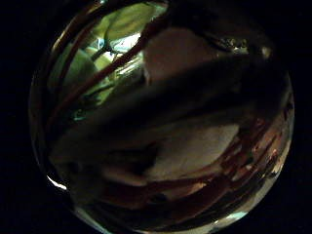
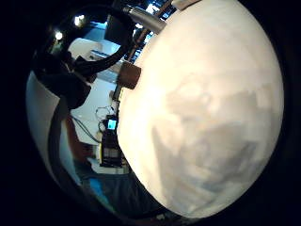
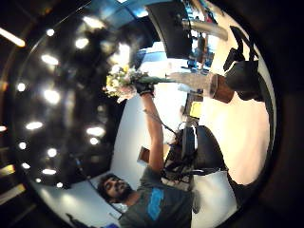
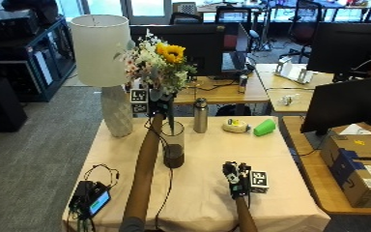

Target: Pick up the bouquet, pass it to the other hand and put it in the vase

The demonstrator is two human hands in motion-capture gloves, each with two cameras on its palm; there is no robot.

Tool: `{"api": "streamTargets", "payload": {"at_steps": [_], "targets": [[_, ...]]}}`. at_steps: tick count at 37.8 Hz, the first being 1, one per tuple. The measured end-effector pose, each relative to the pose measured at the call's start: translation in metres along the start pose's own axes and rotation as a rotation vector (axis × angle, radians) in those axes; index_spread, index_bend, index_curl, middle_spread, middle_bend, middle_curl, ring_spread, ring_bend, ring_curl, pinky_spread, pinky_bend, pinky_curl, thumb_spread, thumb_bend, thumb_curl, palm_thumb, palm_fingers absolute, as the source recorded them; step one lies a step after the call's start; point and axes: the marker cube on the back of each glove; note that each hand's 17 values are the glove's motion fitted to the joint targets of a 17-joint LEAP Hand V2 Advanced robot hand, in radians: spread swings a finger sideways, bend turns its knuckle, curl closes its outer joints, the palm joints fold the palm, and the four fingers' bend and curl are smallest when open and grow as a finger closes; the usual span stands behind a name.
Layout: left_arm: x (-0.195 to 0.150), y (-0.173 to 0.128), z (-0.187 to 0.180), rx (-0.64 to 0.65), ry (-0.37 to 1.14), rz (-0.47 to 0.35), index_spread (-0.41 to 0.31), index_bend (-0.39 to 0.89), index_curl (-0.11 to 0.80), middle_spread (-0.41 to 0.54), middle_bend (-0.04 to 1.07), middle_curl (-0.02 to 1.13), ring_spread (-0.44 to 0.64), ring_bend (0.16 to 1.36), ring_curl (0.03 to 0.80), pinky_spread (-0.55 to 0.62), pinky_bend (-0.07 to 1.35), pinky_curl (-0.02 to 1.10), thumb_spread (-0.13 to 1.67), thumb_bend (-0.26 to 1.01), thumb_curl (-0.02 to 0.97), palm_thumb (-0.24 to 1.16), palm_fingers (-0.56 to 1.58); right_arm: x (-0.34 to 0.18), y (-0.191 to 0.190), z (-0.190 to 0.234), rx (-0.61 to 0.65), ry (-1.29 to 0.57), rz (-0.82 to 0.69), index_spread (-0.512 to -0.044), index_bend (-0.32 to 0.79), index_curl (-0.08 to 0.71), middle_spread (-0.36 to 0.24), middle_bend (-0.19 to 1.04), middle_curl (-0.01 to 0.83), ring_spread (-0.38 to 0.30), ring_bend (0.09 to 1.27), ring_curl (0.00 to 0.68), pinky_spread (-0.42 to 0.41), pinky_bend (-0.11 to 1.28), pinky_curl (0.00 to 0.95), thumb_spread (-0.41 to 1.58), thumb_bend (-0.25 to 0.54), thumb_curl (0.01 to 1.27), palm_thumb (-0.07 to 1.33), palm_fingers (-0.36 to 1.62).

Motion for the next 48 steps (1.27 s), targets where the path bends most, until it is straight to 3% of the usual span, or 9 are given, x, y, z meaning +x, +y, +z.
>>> {"api": "streamTargets", "payload": {"at_steps": [5,11,14,20,25,33,37,43,48], "targets": [[-0.015,0.007,-0.004,0.042,-0.175,0.285,-0.332,0.20,0.537,-0.342,0.62,0.54,-0.36,0.76,0.463,-0.36,0.47,0.41,0.24,-0.05,0.751,0.78,1.18,0.000,0.001,0.003,-0.011,0.029,-0.088,-0.284,0.12,0.344,-0.155,0.38,0.465,-0.133,0.50,0.403,0.055,0.35,0.359,0.88,-0.028,0.56,0.82,1.08],[-0.036,0.026,-0.001,-0.104,-0.174,0.080,-0.296,0.14,0.513,-0.329,0.56,0.52,-0.35,0.68,0.443,-0.25,0.33,0.37,0.43,-0.05,0.719,0.76,1.02,-0.010,0.003,0.007,-0.030,-0.023,-0.099,-0.284,0.12,0.337,-0.156,0.36,0.466,-0.139,0.48,0.404,0.069,0.33,0.358,0.88,-0.028,0.55,0.82,1.08],[-0.051,0.035,-0.003,-0.185,-0.250,-0.029,-0.196,-0.02,0.450,-0.286,0.50,0.53,-0.31,0.69,0.474,-0.07,0.33,0.41,0.59,-0.05,0.671,0.72,0.60,0.005,0.002,0.002,0.009,0.106,0.002,-0.284,0.12,0.334,-0.156,0.36,0.467,-0.141,0.48,0.405,0.073,0.32,0.357,0.89,-0.027,0.55,0.82,1.08],[-0.088,0.034,-0.009,-0.330,-0.319,0.280,-0.024,-0.04,0.325,-0.120,0.31,0.47,-0.13,0.70,0.454,0.20,0.46,0.41,0.70,-0.06,0.593,0.66,0.20,0.008,0.002,0.005,0.011,0.144,0.044,-0.284,0.12,0.329,-0.157,0.36,0.469,-0.143,0.46,0.407,0.086,0.29,0.354,0.89,-0.027,0.55,0.82,1.08],[-0.075,0.064,-0.018,-0.463,-0.282,0.032,0.057,-0.01,0.249,0.001,0.26,0.41,0.03,0.71,0.406,0.34,0.50,0.39,0.74,-0.06,0.542,0.62,0.11,-0.003,0.003,0.013,-0.015,0.067,-0.021,-0.283,0.12,0.325,-0.158,0.36,0.471,-0.144,0.45,0.408,0.099,0.28,0.354,0.90,-0.027,0.54,0.82,1.08],[-0.082,0.052,-0.061,-0.247,-0.525,-0.060,0.131,0.04,0.184,0.158,0.26,0.38,0.21,0.74,0.376,0.46,0.57,0.38,0.78,-0.05,0.482,0.58,0.03,-0.020,0.003,0.020,-0.042,-0.045,-0.100,-0.283,0.13,0.324,-0.158,0.35,0.472,-0.145,0.44,0.411,0.118,0.24,0.350,0.90,-0.027,0.54,0.82,1.08],[-0.120,0.037,-0.091,-0.189,-0.525,-0.198,0.145,0.06,0.165,0.195,0.27,0.37,0.25,0.75,0.368,0.49,0.58,0.37,0.79,-0.04,0.461,0.57,0.02,-0.015,0.004,0.022,-0.041,0.006,-0.069,-0.283,0.13,0.323,-0.158,0.35,0.473,-0.146,0.43,0.411,0.126,0.22,0.350,0.90,-0.027,0.54,0.82,1.08],[-0.099,0.056,-0.109,-0.228,-0.449,-0.058,0.156,0.08,0.152,0.229,0.28,0.37,0.29,0.77,0.359,0.52,0.59,0.37,0.80,-0.04,0.436,0.57,0.01,-0.020,0.004,0.028,-0.048,-0.008,-0.077,-0.283,0.13,0.321,-0.158,0.34,0.473,-0.146,0.42,0.412,0.133,0.21,0.351,0.90,-0.027,0.54,0.82,1.08],[-0.097,0.056,-0.123,-0.110,-0.535,-0.108,0.148,0.09,0.149,0.242,0.29,0.37,0.31,0.77,0.350,0.52,0.59,0.36,0.81,-0.04,0.417,0.56,0.00,-0.029,0.005,0.036,-0.064,-0.071,-0.109,-0.283,0.13,0.320,-0.158,0.34,0.473,-0.146,0.42,0.413,0.136,0.20,0.353,0.90,-0.027,0.53,0.82,1.08]]}}
